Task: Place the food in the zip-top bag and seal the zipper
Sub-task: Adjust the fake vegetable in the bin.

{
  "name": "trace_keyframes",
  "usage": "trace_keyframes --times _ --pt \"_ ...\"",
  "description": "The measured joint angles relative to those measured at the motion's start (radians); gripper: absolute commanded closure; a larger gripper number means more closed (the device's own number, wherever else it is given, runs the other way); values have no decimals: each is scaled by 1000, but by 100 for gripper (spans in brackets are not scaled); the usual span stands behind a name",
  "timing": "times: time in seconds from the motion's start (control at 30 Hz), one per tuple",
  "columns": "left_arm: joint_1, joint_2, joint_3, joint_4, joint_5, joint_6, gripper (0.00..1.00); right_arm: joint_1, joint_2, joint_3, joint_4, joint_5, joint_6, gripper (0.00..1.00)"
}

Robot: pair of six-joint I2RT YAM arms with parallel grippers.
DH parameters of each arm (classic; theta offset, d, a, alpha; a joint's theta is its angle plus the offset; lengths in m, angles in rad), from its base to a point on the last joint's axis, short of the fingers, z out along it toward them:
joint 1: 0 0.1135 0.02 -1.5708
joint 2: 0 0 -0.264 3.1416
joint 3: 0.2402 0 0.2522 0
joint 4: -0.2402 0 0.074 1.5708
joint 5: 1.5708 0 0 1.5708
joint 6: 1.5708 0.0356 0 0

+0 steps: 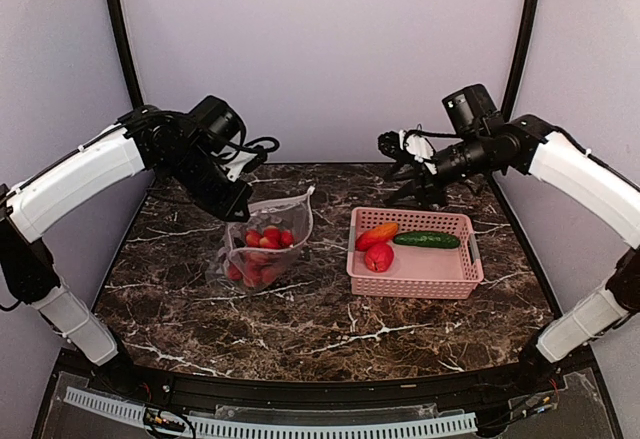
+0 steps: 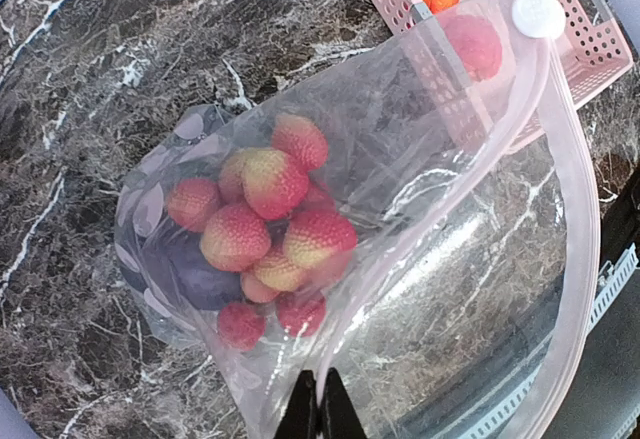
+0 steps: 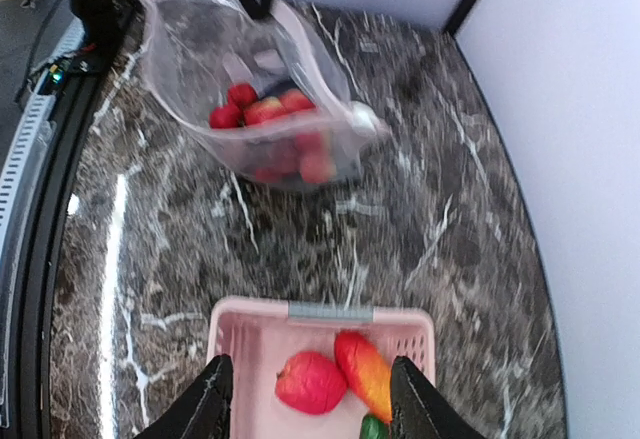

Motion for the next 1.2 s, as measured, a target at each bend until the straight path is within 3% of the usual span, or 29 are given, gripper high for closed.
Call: trace_keyframes --times 0.3,0.67,0.83,1.2 --pt "0 -20 -32 65 48 -32 99 -285 81 -190 50 82 47 65" --pt "0 -70 -31 51 31 -40 99 -294 200 -306 106 362 49 65" --pt "0 -87 -21 40 17 -40 99 -294 233 -324 150 455 44 60" --pt "0 -96 -19 39 14 -40 99 -294 288 -404 281 612 36 59"
